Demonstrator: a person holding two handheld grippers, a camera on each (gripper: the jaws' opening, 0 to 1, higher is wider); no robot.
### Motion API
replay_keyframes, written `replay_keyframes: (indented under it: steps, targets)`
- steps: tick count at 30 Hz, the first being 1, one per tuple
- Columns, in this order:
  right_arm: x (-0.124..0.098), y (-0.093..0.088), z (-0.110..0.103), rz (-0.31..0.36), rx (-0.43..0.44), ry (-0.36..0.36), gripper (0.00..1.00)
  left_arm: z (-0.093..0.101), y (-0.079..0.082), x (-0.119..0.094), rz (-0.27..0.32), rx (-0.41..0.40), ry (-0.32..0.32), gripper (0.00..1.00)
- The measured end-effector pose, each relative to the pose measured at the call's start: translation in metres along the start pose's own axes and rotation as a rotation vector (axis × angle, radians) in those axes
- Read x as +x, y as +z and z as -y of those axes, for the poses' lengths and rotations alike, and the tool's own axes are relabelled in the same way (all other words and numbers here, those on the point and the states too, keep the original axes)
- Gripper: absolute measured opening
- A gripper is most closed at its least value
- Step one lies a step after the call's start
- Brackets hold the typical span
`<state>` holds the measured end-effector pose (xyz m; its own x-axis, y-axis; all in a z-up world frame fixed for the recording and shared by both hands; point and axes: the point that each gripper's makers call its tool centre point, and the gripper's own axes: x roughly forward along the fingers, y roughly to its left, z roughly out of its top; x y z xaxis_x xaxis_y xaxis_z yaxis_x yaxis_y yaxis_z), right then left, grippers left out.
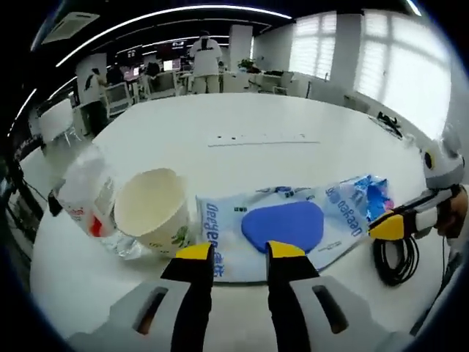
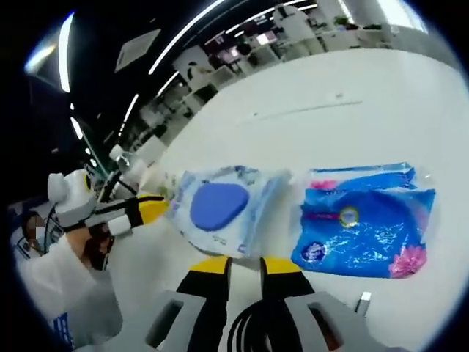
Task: Arrange the tabletop items into an orderly group along one side of the table until the central work area is clear of visible clutter.
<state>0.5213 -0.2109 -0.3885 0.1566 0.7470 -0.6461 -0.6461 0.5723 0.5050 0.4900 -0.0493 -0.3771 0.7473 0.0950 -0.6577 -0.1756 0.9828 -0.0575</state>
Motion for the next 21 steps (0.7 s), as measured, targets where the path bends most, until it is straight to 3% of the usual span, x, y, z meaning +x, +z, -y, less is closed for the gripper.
replay_keyframes:
  steps: [2,5,7,12,18,21]
  targets:
    - [-0.008,0.004,0.000,-0.001,-0.054,-0.022,0.11,0.004,-0.006,0.003,-0.028,-0.014,0.006,0.36]
    - [-0.017,0.021,0.002,0.039,-0.242,-0.055,0.02,0.004,-0.019,0.013,-0.070,-0.044,0.018,0.49]
    - [-0.024,0.029,-0.005,0.054,-0.337,-0.040,0.00,0.005,-0.027,0.014,-0.103,-0.021,0.033,0.47]
    - [-0.016,0.051,-0.013,0.043,-0.535,-0.025,0.00,0.007,-0.028,0.019,-0.100,-0.016,0.032,0.49]
    - [0.015,0.056,-0.020,-0.004,-0.627,0.020,0.00,0.007,-0.028,0.019,-0.097,-0.030,0.034,0.49]
    - [0.025,0.048,-0.007,-0.072,-0.648,-0.027,0.00,0.006,-0.031,0.020,-0.098,-0.036,0.028,0.50]
